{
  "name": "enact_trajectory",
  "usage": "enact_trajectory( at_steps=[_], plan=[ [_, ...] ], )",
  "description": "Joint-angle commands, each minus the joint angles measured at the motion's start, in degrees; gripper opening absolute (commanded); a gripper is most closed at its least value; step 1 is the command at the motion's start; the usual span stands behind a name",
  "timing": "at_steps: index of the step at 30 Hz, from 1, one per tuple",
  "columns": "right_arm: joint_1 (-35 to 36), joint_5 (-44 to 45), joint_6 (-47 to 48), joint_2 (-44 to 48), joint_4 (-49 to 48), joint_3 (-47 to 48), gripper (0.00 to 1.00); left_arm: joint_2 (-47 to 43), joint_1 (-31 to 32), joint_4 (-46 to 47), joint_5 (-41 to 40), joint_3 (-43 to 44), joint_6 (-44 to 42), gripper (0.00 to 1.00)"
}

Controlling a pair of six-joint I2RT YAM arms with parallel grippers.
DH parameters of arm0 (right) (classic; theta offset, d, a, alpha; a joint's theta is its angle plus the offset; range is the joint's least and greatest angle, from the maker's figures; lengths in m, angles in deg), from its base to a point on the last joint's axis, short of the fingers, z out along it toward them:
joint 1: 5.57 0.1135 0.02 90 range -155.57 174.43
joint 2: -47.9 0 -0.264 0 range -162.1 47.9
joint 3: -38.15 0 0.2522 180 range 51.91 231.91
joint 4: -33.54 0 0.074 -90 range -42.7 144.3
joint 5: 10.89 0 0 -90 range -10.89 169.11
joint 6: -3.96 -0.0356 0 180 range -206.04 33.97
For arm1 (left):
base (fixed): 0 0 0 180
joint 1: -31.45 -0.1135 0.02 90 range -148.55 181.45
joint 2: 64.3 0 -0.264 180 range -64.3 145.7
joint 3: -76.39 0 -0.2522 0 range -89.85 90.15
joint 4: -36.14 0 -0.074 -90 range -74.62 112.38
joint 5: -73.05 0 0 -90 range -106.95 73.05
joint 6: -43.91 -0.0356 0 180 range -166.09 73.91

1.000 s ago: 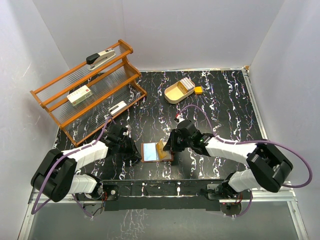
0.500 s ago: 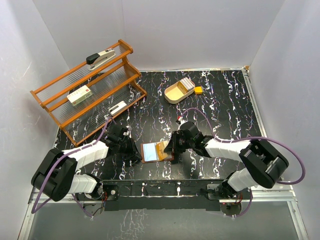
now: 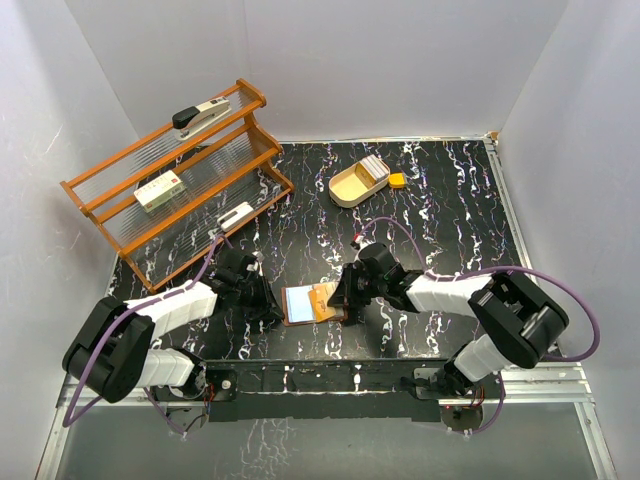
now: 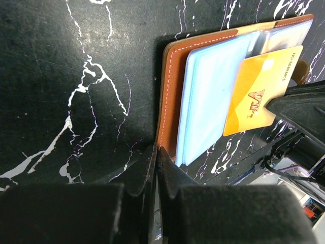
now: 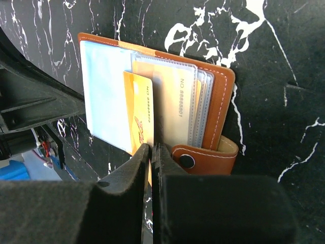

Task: Put the credit cards into the card holder
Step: Insert the credit card into the card holder.

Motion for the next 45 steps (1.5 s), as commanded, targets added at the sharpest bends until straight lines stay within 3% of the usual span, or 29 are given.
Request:
enact_trajectory(
  at_steps=[1, 45],
  plan=[
    [0.0, 0.7, 1.3, -1.4, 0.1, 1.9, 0.03, 0.7, 0.8, -1.2, 0.0, -1.3, 0.0, 0.02],
    [0.0, 4.3, -0.9, -2.5, -5.1, 0.2, 0.02, 0.7, 1.8, 3.8, 0.8, -4.7, 3.4, 0.02]
  ],
)
